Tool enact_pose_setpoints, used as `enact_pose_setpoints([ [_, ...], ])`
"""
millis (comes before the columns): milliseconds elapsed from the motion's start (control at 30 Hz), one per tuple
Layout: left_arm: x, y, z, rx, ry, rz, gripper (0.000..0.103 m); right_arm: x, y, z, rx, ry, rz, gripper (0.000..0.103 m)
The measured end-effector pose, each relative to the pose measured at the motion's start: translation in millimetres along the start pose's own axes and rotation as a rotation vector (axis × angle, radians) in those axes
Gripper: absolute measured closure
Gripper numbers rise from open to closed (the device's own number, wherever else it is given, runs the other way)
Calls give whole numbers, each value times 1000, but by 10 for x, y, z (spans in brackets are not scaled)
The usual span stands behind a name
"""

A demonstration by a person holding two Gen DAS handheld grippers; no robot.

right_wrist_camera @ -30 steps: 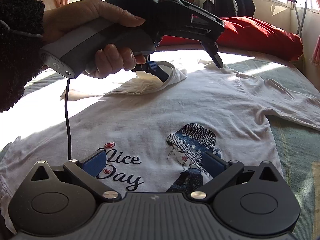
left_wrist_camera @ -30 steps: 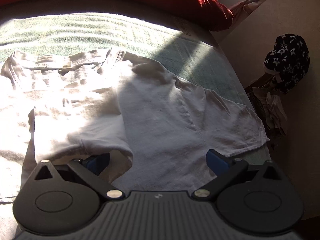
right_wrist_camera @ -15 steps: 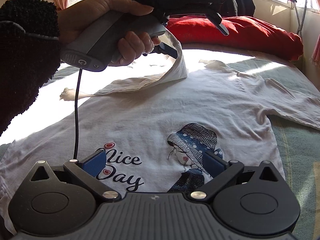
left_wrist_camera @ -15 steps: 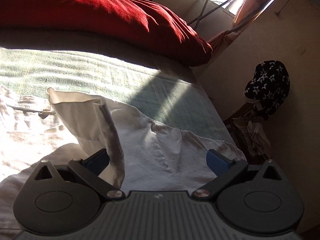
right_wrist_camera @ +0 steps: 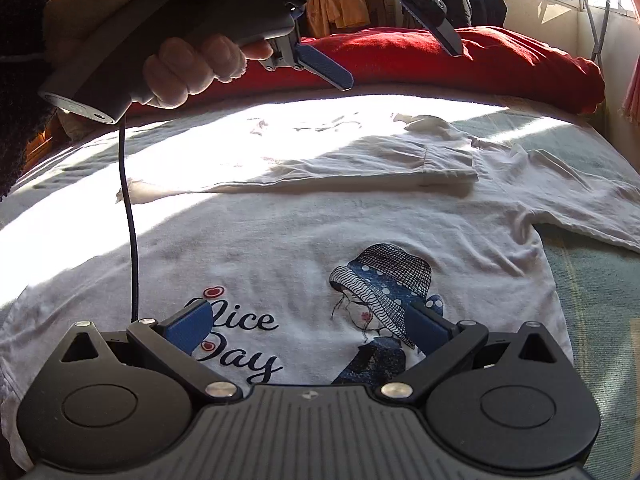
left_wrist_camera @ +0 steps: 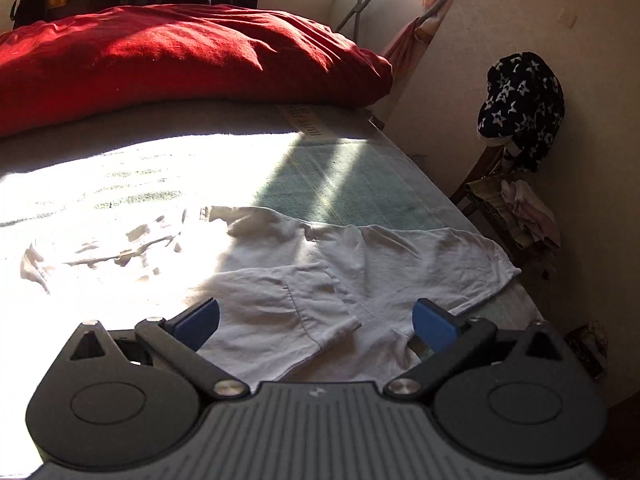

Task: Fold clothes
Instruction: 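Open the left gripper to release the folded shirt on the bed, then raise the left gripper away from the placed folded shirt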

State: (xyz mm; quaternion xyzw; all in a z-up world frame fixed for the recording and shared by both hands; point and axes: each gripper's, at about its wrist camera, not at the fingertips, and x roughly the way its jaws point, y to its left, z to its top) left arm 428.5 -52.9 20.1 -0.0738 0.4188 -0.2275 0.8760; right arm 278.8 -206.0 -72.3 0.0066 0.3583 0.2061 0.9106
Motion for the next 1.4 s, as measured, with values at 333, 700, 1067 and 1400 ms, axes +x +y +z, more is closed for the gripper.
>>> enact_pose_setpoints([
  [333, -686, 1013, -738, -190, -48, 150, 1, 82, -74, 6, 54, 7, 23, 0],
  [700, -626, 1320, -1366, -137, -82, 209, 1, 143, -71, 6, 51, -14, 3, 0],
  [1067, -642, 1528, -1431, -168, -131, 294, 1, 182, -41, -2, 26, -27, -21, 0],
  [1400, -718, 1568, -1040, -193, -227, 222, 1, 175, -60, 1, 23, -28, -17, 0],
])
